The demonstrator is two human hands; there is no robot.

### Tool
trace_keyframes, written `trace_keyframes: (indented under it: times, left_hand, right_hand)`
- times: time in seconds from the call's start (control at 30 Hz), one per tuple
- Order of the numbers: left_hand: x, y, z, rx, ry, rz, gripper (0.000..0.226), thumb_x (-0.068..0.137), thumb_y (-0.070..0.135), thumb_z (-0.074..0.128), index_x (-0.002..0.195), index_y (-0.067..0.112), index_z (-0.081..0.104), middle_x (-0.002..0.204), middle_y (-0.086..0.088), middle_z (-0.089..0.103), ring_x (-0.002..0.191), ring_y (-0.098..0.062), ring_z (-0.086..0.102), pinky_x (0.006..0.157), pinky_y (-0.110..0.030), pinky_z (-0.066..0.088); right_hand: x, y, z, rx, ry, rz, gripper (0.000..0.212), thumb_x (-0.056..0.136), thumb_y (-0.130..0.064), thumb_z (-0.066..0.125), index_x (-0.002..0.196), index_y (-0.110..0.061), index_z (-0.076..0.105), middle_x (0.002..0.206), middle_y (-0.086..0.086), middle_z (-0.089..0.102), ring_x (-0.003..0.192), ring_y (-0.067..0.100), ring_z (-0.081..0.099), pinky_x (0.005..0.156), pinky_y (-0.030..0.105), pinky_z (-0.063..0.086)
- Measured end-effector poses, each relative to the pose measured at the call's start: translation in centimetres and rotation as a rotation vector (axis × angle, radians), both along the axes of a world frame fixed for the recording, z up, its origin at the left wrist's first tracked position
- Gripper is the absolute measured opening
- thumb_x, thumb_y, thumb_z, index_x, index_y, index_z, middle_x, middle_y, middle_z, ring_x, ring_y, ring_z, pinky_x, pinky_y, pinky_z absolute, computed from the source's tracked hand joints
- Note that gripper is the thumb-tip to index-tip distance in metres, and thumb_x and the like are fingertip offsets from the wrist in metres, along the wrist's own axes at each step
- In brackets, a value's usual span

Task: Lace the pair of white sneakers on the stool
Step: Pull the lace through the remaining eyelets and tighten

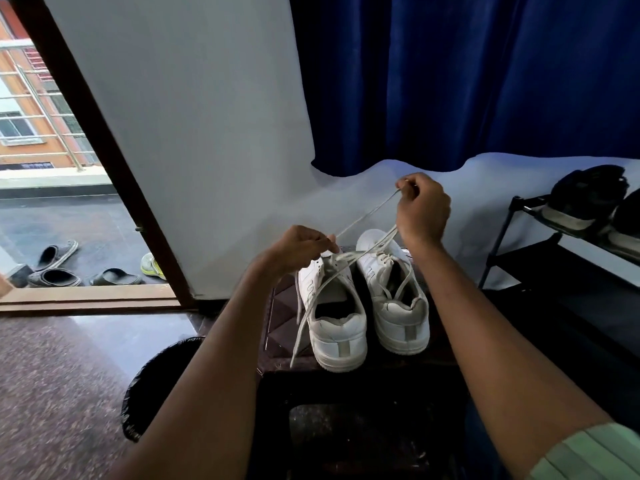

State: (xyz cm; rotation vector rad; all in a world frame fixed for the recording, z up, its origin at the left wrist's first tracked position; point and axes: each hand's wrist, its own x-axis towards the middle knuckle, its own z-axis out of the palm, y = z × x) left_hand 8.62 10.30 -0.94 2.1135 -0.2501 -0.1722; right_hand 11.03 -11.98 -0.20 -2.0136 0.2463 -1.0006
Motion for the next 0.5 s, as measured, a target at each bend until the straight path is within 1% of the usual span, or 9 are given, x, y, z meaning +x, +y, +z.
trace_keyframes:
  times: [0.1,0.17,0.23,0.27,0.33,0.4,0.43,0.47,0.5]
  left_hand:
    - [-0.2,-1.0,-0.6,0.152,-0.033,-0.148,0.024,0.088,0.047,0.077,0.089,0.024,0.084,0.063,0.013,0.064,0.059,0.002,0.053,0.059,-0.017,0.043]
    - [-0.3,-1.6,-1.0,0.311,-0.093,-0.191,0.026,0.080,0.052,0.083,0.083,0.025,0.083,0.065,0.006,0.062,0.063,-0.002,0.051,0.062,-0.023,0.043]
    - [-0.1,-2.0,-0.9,0.368,-0.121,-0.186,0.023,0.078,0.047,0.085,0.082,0.024,0.083,0.064,-0.004,0.060,0.061,-0.005,0.048,0.061,-0.025,0.043]
    - [-0.1,-2.1,-0.6,0.346,-0.121,-0.185,0.020,0.079,0.045,0.084,0.082,0.025,0.083,0.065,-0.007,0.062,0.060,-0.005,0.048,0.060,-0.025,0.043]
    - [-0.2,-2.5,0.1,0.225,-0.158,-0.142,0.018,0.083,0.040,0.083,0.081,0.022,0.084,0.054,0.000,0.057,0.052,-0.003,0.042,0.054,-0.023,0.038]
    - [-0.1,-3.3,0.6,0.063,-0.234,0.014,0.026,0.086,0.036,0.080,0.077,0.012,0.081,0.047,0.009,0.042,0.045,-0.003,0.031,0.048,-0.022,0.027]
    - [0.0,-3.7,0.7,-0.026,-0.250,0.092,0.033,0.088,0.038,0.078,0.074,0.008,0.078,0.049,0.009,0.041,0.046,-0.006,0.031,0.048,-0.023,0.025]
    - [0.0,-4.1,0.8,-0.115,-0.244,0.141,0.038,0.090,0.039,0.076,0.072,0.006,0.075,0.053,0.004,0.046,0.048,-0.008,0.034,0.049,-0.023,0.026]
    - [-0.1,-4.6,1.1,-0.196,-0.219,0.161,0.040,0.092,0.038,0.073,0.070,0.005,0.074,0.057,-0.001,0.053,0.049,-0.008,0.038,0.051,-0.023,0.029]
  right_hand:
    - [0.0,-0.7,-0.2,0.008,-0.020,0.058,0.018,0.102,-0.015,0.059,0.096,-0.018,0.075,0.093,-0.002,0.077,0.083,0.020,0.073,0.074,0.038,0.061]
    - [-0.2,-0.7,-0.4,-0.008,0.014,0.070,0.017,0.102,-0.017,0.061,0.096,-0.019,0.076,0.091,-0.002,0.078,0.081,0.020,0.073,0.073,0.036,0.061]
    - [-0.5,-0.9,-0.6,-0.054,0.067,0.059,0.016,0.101,-0.019,0.062,0.095,-0.020,0.077,0.090,-0.001,0.078,0.083,0.020,0.073,0.070,0.030,0.055]
    - [-0.6,-1.1,-0.7,-0.089,0.103,0.055,0.015,0.101,-0.020,0.062,0.096,-0.020,0.076,0.093,0.000,0.078,0.086,0.022,0.072,0.071,0.030,0.053]
    - [-1.3,-1.0,-0.7,-0.217,0.212,0.050,0.014,0.097,-0.023,0.066,0.108,-0.022,0.075,0.109,0.003,0.076,0.105,0.027,0.067,0.081,0.036,0.053]
    - [-2.1,-0.3,-0.5,-0.341,0.305,0.156,0.040,0.092,-0.029,0.073,0.131,-0.021,0.067,0.132,0.002,0.067,0.125,0.028,0.052,0.097,0.042,0.047]
    - [-2.4,0.2,-0.5,-0.335,0.299,0.256,0.047,0.090,-0.029,0.077,0.135,-0.020,0.064,0.136,0.000,0.065,0.127,0.026,0.049,0.101,0.042,0.047]
    - [-2.7,0.8,-0.4,-0.280,0.268,0.375,0.046,0.089,-0.026,0.079,0.133,-0.020,0.067,0.133,-0.001,0.067,0.123,0.022,0.053,0.103,0.042,0.050]
    - [-3.0,1.3,-0.2,-0.183,0.245,0.494,0.037,0.090,-0.021,0.078,0.126,-0.019,0.070,0.124,-0.001,0.072,0.115,0.017,0.061,0.100,0.041,0.055]
